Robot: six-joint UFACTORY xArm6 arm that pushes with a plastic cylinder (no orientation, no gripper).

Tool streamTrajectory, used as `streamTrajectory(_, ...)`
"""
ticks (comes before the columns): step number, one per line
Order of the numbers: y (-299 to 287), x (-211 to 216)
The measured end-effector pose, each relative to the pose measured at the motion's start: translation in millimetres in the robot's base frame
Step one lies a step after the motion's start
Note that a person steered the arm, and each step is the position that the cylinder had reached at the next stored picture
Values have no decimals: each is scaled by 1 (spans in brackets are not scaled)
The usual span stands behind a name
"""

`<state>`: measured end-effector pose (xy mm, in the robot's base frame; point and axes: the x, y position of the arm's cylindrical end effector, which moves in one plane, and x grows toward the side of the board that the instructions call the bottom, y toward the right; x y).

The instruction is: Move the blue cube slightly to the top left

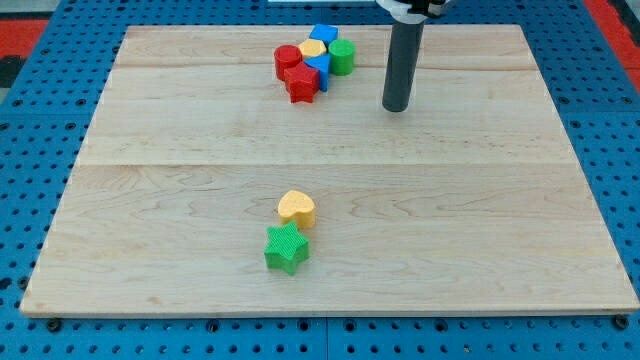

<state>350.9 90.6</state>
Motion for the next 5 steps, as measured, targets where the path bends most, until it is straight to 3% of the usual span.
streamTrajectory(2,0,10)
streamTrajectory(4,-27,-105)
streamTrajectory(5,-66,-140)
